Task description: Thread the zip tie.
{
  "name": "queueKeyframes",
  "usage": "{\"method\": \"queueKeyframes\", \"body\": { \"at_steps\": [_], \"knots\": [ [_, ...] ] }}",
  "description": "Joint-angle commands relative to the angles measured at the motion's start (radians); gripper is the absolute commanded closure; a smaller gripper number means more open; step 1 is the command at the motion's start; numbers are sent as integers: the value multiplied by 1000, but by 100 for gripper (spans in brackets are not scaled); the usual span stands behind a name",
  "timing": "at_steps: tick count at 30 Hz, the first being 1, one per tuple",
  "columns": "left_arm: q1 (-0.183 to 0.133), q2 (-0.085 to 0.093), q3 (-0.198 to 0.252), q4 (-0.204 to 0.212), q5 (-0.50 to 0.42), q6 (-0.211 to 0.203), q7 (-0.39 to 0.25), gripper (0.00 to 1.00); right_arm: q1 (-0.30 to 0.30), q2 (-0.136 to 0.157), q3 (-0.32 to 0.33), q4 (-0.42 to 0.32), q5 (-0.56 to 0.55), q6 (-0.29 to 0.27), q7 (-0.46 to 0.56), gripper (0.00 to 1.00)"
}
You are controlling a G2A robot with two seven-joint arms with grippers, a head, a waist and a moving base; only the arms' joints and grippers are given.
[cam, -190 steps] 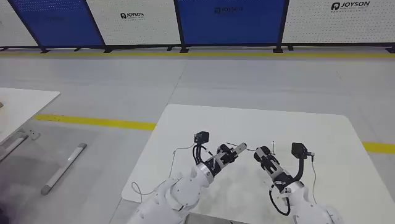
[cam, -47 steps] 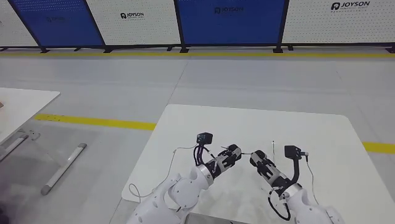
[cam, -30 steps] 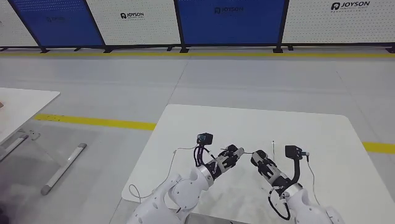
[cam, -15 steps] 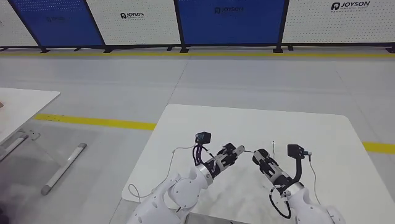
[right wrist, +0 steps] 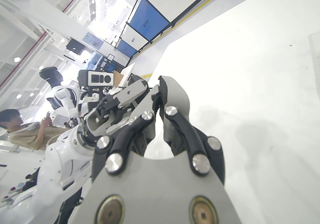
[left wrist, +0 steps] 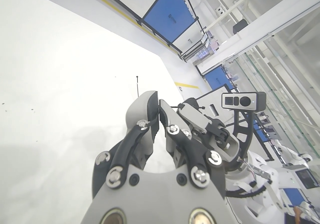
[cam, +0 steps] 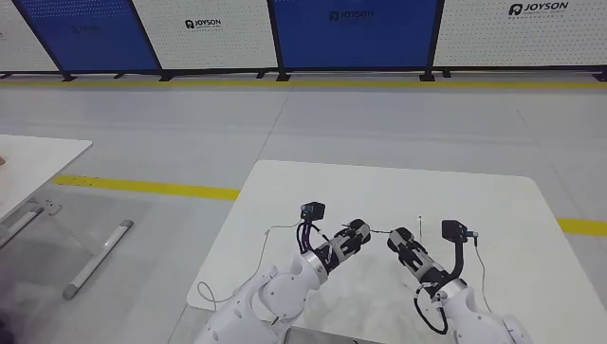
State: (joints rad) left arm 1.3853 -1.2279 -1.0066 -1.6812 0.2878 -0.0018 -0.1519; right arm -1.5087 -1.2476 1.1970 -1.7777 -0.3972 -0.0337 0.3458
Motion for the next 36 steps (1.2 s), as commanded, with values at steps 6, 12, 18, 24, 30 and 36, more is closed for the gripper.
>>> {"method": "queueKeyframes", "body": {
  "at_steps": [6, 12, 18, 24, 30, 36],
  "knots": [
    [-10, -10, -8, 2, -76, 36, 49, 100, 4, 1, 2, 6, -9, 1, 9, 0],
    [-12, -12, -6, 4, -84, 45, 51, 100, 2, 2, 8, 4, -7, -2, -9, 0],
    [-12, -12, -6, 4, -84, 45, 51, 100, 2, 2, 8, 4, -7, -2, -9, 0],
    [-12, -12, -6, 4, -84, 45, 51, 100, 2, 2, 8, 4, -7, -2, -9, 0],
    [-12, -12, -6, 4, -84, 45, 51, 100, 2, 2, 8, 4, -7, -2, -9, 0],
    [-12, -12, -6, 4, -84, 45, 51, 100, 2, 2, 8, 4, -7, -2, -9, 0]
  ]
}}
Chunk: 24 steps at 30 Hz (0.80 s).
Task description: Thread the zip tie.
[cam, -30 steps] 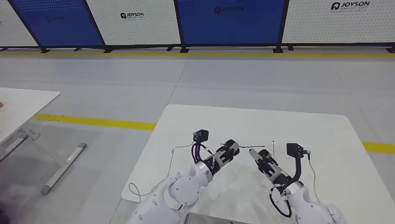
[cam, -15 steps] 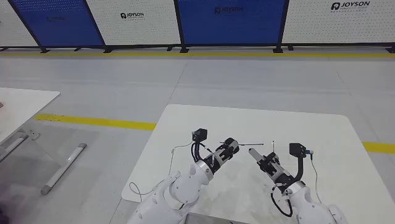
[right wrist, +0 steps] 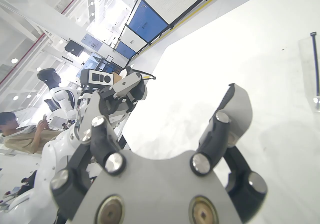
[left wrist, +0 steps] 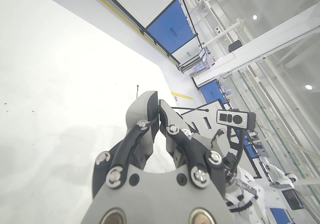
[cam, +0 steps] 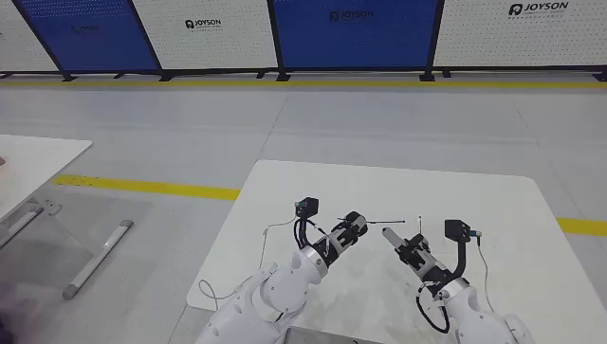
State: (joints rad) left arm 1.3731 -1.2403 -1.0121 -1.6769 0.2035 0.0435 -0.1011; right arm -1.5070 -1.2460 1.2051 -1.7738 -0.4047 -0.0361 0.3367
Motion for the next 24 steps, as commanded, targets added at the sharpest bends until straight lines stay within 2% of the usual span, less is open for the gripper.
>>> {"method": "queueKeyframes", "body": {
  "at_steps": [1, 19, 24],
  "knots": [
    [0, 0, 0, 0, 0, 0, 0, 100, 0, 0, 0, 0, 0, 0, 0, 0],
    [0, 0, 0, 0, 0, 0, 0, 100, -3, 0, 0, 2, 4, 0, -8, 0],
    [0, 0, 0, 0, 0, 0, 0, 100, 1, 3, 3, -14, -37, -13, 7, 0]
  ]
}}
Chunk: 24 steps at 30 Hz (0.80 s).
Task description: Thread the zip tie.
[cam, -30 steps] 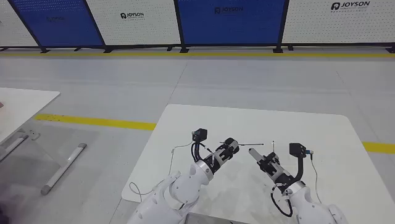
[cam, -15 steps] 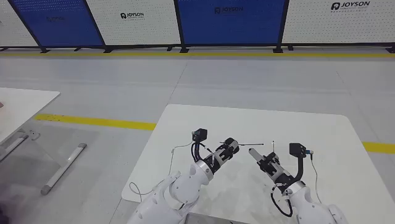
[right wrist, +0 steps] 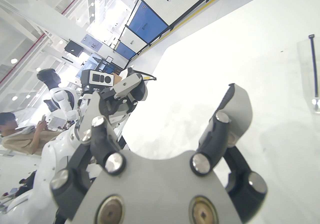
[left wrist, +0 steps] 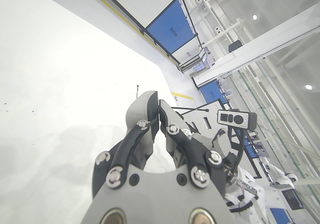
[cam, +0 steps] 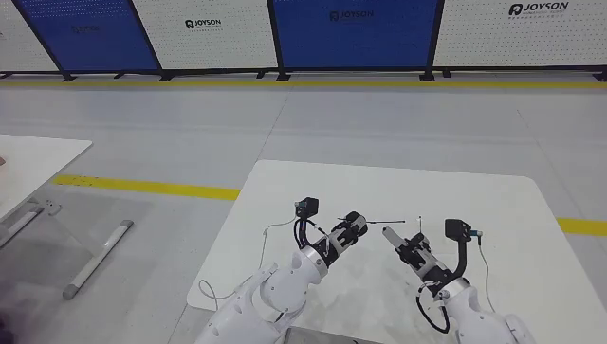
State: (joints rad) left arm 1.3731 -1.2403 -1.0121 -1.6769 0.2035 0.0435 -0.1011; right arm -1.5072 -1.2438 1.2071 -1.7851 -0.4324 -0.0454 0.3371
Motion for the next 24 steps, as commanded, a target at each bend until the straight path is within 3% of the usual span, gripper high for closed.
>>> {"method": "queueKeyframes", "body": {
  "at_steps": [1, 6, 16, 19, 21, 24],
  "knots": [
    [0, 0, 0, 0, 0, 0, 0, 100, 6, 2, 3, -7, -20, -7, 19, 0],
    [0, 0, 0, 0, 0, 0, 0, 100, 59, 7, 6, 14, -53, -20, 95, 0],
    [5, 1, -2, -2, -5, 5, -10, 100, 59, 7, 6, 14, -53, -20, 95, 0],
    [18, 4, -20, -20, -54, 22, -62, 100, 59, 7, 6, 14, -53, -20, 95, 0],
    [25, 7, -34, -39, -120, 37, -136, 100, 59, 7, 6, 14, -53, -20, 95, 0],
    [31, 10, -47, -58, -163, 49, -174, 100, 59, 7, 6, 14, -53, -20, 95, 0]
  ]
}}
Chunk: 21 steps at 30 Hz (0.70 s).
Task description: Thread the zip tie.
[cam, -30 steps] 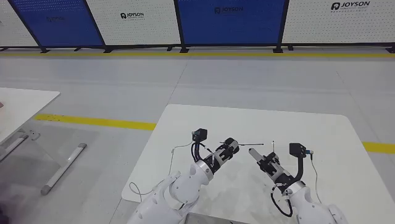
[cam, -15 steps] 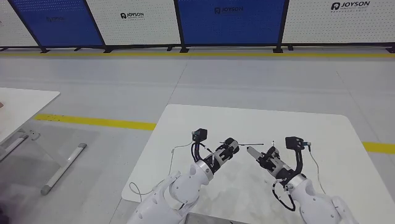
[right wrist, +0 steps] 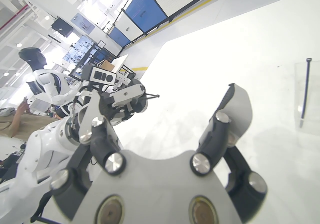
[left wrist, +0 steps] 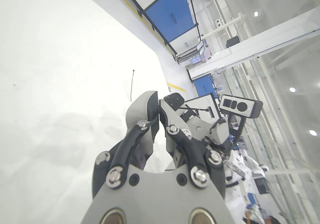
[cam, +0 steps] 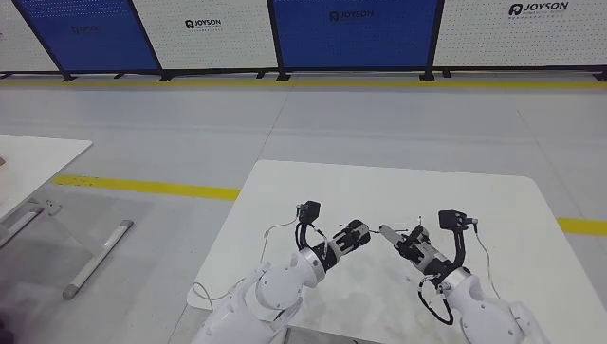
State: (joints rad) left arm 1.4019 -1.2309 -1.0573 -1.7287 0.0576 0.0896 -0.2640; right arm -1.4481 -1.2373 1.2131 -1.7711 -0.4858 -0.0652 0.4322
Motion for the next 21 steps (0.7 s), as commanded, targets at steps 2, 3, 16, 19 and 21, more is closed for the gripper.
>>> {"method": "queueKeyframes", "body": {
  "at_steps": [2, 3, 16, 19, 21],
  "knots": [
    [2, 0, -2, -8, -21, 4, -14, 100, 0, 0, 0, 0, 0, 0, 0, 0],
    [2, 0, -2, -8, -21, 4, -14, 100, 0, 0, 0, 0, 0, 0, 0, 0],
    [2, 0, -2, -8, -21, 4, -14, 100, 30, 3, -19, 31, -101, -100, -41, 0],
    [2, 0, -2, -8, -21, 4, -14, 100, 42, 4, -14, 39, -84, -123, -22, 0],
    [2, 0, -2, -8, -21, 4, -14, 100, 42, 4, -14, 39, -84, -123, -22, 0]
  ]
}}
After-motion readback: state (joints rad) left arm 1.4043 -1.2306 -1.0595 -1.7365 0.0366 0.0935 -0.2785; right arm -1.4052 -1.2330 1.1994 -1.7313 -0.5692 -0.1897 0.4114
